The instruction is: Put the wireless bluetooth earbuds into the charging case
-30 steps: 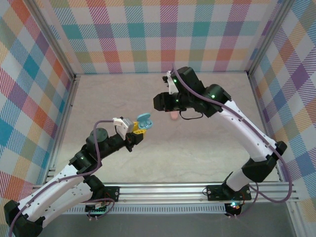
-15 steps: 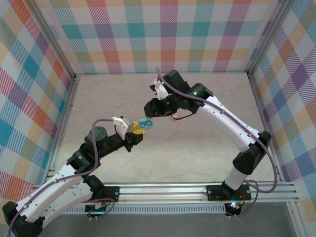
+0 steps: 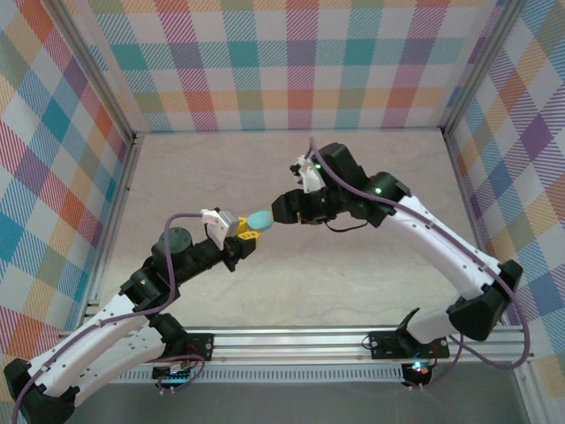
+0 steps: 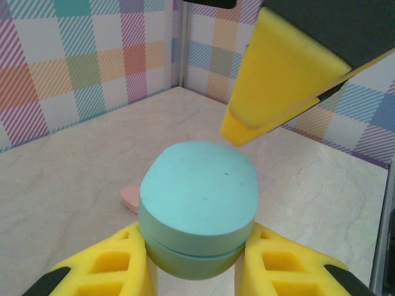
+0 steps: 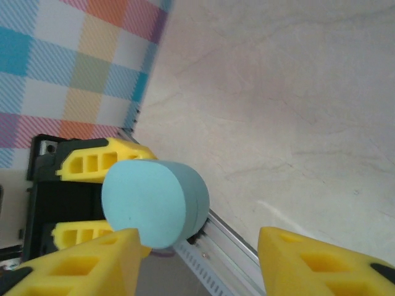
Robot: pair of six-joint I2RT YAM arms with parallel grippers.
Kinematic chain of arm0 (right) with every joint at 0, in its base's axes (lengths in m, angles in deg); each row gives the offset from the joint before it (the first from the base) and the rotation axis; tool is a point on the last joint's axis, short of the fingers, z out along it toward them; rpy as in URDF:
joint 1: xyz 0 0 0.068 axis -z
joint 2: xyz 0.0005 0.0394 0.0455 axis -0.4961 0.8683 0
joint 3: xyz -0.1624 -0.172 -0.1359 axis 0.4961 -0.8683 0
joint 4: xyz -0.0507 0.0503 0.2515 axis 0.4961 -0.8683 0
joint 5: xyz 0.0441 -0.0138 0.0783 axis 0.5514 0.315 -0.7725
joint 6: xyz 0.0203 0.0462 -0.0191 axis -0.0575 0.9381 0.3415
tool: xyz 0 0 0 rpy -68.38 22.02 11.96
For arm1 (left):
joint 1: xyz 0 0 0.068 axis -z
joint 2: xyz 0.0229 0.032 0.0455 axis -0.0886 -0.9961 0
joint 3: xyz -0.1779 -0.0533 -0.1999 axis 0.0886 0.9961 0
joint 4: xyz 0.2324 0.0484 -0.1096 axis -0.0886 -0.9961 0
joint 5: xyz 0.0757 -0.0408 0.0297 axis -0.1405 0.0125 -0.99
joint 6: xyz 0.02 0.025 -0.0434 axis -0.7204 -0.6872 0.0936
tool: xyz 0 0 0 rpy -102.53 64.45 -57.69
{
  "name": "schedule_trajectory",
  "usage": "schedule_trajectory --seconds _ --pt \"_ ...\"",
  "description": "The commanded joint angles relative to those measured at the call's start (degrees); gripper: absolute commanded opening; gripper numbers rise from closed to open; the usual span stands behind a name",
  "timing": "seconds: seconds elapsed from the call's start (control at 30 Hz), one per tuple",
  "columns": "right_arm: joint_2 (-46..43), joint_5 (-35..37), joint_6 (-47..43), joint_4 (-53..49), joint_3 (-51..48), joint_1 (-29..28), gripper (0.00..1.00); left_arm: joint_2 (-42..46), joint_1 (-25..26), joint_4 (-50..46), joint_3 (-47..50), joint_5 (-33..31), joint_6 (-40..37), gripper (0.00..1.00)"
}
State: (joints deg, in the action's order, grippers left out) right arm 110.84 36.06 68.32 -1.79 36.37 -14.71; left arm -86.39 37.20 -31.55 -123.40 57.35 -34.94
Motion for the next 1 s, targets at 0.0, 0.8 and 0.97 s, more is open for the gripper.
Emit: schedule_trajectory --seconds 0.0,0.8,0.97 --pt "-3.9 -8.5 9.7 14.7 -7.3 3.9 0.56 1.2 0.0 3.8 -1.1 -1.4 2.3 0.18" --pt "-1.7 -24.2 26.4 37.8 -18.1 5.2 0.57 -6.3 0.0 12.0 -4.6 4.0 8.1 0.18" --pt "-0.5 -27.3 30.1 42.4 -19.0 5.2 0.52 -6.9 -0.1 12.3 -4.6 3.3 8.1 0.18"
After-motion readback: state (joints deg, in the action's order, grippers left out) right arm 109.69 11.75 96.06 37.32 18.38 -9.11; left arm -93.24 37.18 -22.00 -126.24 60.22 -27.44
